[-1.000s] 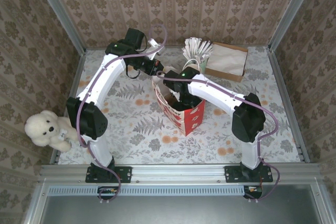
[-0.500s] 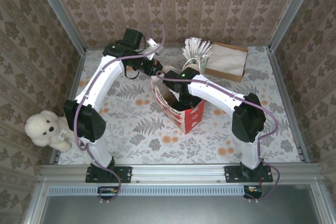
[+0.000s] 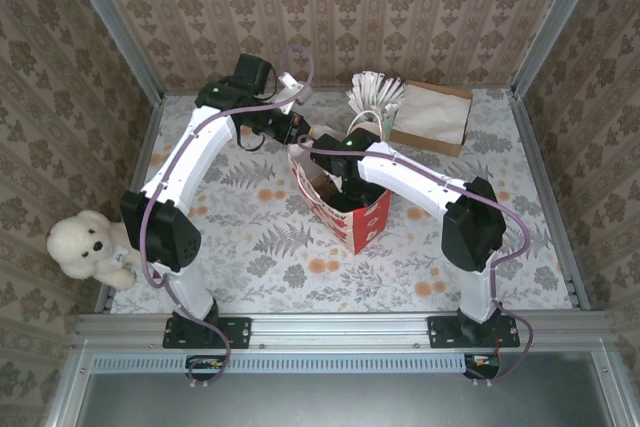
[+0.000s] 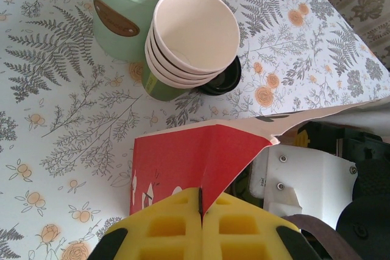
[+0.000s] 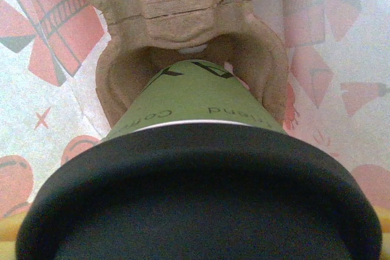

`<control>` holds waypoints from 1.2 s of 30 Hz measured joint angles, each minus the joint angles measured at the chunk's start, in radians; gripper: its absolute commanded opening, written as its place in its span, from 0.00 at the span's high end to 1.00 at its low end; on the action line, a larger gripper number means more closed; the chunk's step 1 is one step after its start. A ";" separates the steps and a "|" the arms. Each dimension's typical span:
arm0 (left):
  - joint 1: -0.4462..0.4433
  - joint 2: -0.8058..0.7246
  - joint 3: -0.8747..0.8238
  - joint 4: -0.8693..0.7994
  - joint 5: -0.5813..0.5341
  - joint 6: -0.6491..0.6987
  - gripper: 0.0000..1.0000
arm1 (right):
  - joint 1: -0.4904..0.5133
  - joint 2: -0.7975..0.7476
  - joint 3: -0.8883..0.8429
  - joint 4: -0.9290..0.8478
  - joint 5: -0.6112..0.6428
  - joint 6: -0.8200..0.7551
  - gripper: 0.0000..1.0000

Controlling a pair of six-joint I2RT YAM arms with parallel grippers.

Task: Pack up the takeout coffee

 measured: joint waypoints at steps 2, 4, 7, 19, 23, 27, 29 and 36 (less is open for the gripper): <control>0.000 0.000 0.000 0.000 0.000 0.000 1.00 | 0.000 0.001 0.000 0.000 0.000 0.000 0.35; 0.000 0.000 0.000 0.000 0.000 0.000 1.00 | 0.000 0.001 0.000 0.002 0.000 0.000 0.35; 0.000 0.000 0.000 0.000 0.000 0.000 1.00 | 0.000 0.001 0.000 0.008 0.000 0.000 0.36; 0.000 -0.002 0.000 0.000 -0.001 0.000 1.00 | 0.000 0.000 -0.003 0.044 0.016 0.000 0.37; 0.000 -0.006 0.000 0.000 -0.001 0.000 1.00 | 0.000 -0.005 -0.014 0.055 0.016 0.000 0.37; 0.000 -0.009 0.000 0.000 -0.001 0.000 1.00 | 0.000 -0.007 -0.019 0.070 0.016 0.000 0.37; 0.000 -0.013 -0.001 0.000 -0.001 0.000 1.00 | 0.000 -0.009 -0.021 0.074 0.016 0.000 0.37; 0.000 -0.014 -0.002 0.000 -0.001 -0.001 1.00 | 0.000 -0.016 -0.034 0.090 0.017 0.000 0.37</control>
